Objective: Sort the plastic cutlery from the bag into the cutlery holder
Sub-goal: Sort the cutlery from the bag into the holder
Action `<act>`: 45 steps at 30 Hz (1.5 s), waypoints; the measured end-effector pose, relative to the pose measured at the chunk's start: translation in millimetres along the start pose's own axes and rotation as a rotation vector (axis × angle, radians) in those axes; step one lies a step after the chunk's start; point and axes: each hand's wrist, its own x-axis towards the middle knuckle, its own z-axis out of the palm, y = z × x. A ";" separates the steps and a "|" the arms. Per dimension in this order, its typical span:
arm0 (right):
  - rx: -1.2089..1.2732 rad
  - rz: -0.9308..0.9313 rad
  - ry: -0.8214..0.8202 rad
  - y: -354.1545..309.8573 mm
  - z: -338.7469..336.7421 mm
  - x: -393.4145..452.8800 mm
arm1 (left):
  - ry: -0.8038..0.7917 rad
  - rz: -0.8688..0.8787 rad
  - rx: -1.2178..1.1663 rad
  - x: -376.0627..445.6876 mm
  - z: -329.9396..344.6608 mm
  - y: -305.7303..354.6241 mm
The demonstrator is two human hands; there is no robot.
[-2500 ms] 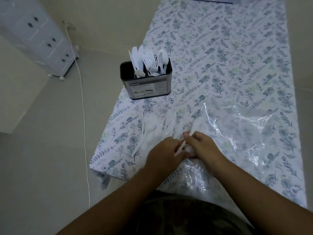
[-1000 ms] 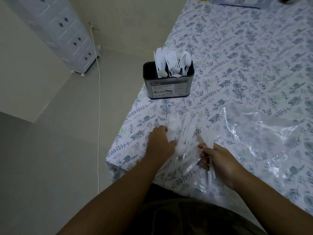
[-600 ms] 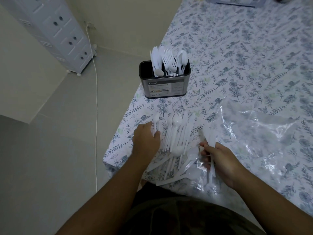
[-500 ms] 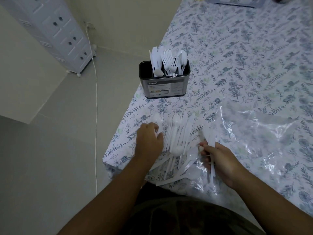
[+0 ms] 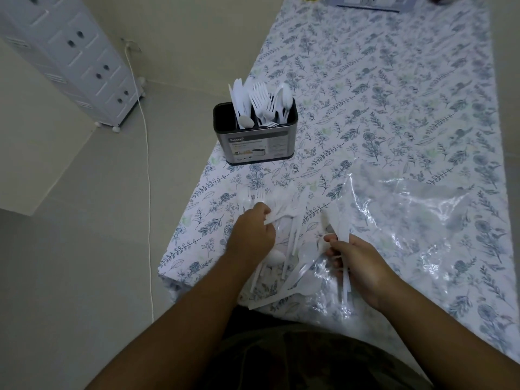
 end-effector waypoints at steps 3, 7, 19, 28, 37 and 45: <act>0.016 0.002 -0.001 -0.3 -0.2 -0.4 | -0.044 0.127 -0.035 -6.6 1.5 10.0; 0.019 0.010 -0.011 1.4 -0.9 1.5 | 0.022 0.138 -0.001 -12.5 7.1 14.4; -0.006 0.022 -0.050 2.8 1.7 0.7 | -0.067 0.027 0.265 3.8 15.8 28.0; 0.006 0.012 -0.039 -0.1 -6.1 -1.6 | 0.031 -0.048 0.116 11.1 -3.2 3.5; -0.008 -0.002 -0.058 0.2 -1.8 -3.8 | -0.060 -0.015 0.272 9.4 7.7 15.3; 0.031 -0.004 -0.060 -2.1 -5.6 -5.3 | -0.032 -0.115 0.078 12.5 -3.5 22.5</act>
